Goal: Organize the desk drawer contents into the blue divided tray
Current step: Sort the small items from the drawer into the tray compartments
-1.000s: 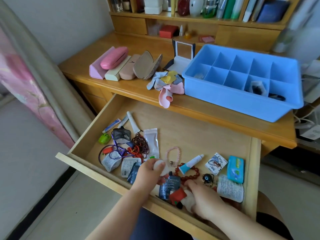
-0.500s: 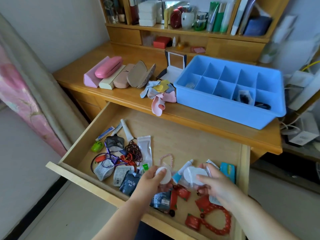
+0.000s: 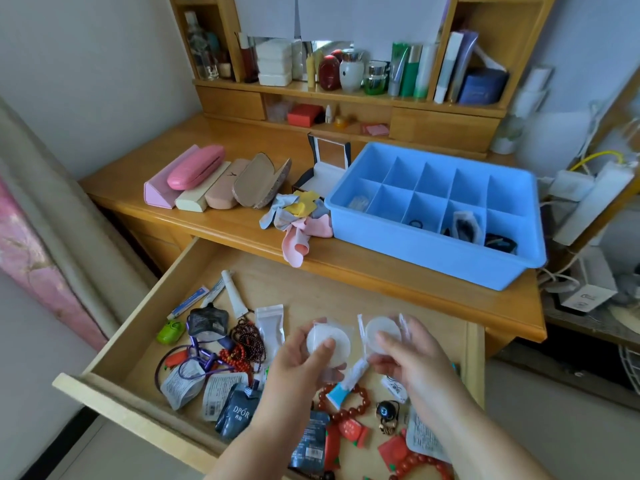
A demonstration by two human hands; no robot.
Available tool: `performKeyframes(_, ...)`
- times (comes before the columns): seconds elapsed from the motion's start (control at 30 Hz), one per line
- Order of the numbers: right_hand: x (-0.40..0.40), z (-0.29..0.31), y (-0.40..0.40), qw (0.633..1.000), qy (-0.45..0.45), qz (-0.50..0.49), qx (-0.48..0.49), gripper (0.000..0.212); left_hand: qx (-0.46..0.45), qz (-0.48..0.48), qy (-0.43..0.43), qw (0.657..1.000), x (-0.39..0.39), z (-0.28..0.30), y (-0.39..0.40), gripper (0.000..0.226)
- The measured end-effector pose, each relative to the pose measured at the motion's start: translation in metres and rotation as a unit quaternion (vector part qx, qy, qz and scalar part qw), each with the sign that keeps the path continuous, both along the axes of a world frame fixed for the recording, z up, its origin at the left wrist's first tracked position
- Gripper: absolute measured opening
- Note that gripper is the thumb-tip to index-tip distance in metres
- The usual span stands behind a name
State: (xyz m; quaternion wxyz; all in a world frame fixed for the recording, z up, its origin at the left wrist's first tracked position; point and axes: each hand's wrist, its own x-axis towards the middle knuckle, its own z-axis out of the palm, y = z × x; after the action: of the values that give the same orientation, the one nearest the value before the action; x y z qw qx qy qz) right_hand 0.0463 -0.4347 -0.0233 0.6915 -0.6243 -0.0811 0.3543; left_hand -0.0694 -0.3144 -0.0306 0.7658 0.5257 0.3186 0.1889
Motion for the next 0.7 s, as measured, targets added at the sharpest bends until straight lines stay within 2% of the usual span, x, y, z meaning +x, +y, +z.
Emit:
performKeyframes(0.07, 0.013, 0.01, -0.002, 1.0, 0.021, -0.008, 0.017, 0.009, 0.013, 0.017, -0.016, 1.0, 0.004, 0.012, 0.006, 0.032)
performKeyframes(0.2, 0.036, 0.045, 0.005, 0.995, 0.009, 0.086, 0.054, 0.017, 0.082, 0.006, -0.002, 0.997, 0.021, 0.036, 0.021, 0.033)
performKeyframes(0.3, 0.062, 0.085, 0.016, 0.978, -0.137, 0.155, 0.023, 0.02, 0.089, 0.007, -0.026, 0.996, 0.041, 0.061, 0.038, 0.04)
performKeyframes(0.4, 0.107, 0.123, 0.03, 0.949, -0.299, 0.083, -0.057, 0.022, 0.093, 0.031, -0.079, 0.992, 0.064, 0.086, 0.063, 0.032)
performKeyframes(0.5, 0.156, 0.141, 0.054, 0.919, -0.372, 0.009, -0.132, 0.019, 0.082, 0.06, -0.099, 0.99, 0.083, 0.101, 0.081, 0.028)
performKeyframes(0.57, 0.181, 0.144, 0.075, 0.886, -0.413, 0.011, -0.21, 0.014, 0.07, 0.063, -0.084, 0.992, 0.092, 0.101, 0.083, 0.033)
performKeyframes(0.6, 0.191, 0.145, 0.086, 0.859, -0.437, 0.024, -0.266, 0.015, 0.067, 0.063, -0.077, 0.993, 0.095, 0.098, 0.083, 0.031)
performKeyframes(0.7, 0.209, 0.146, 0.113, 0.742, -0.481, 0.122, -0.452, 0.012, 0.075, 0.054, -0.074, 0.993, 0.098, 0.084, 0.08, 0.016)
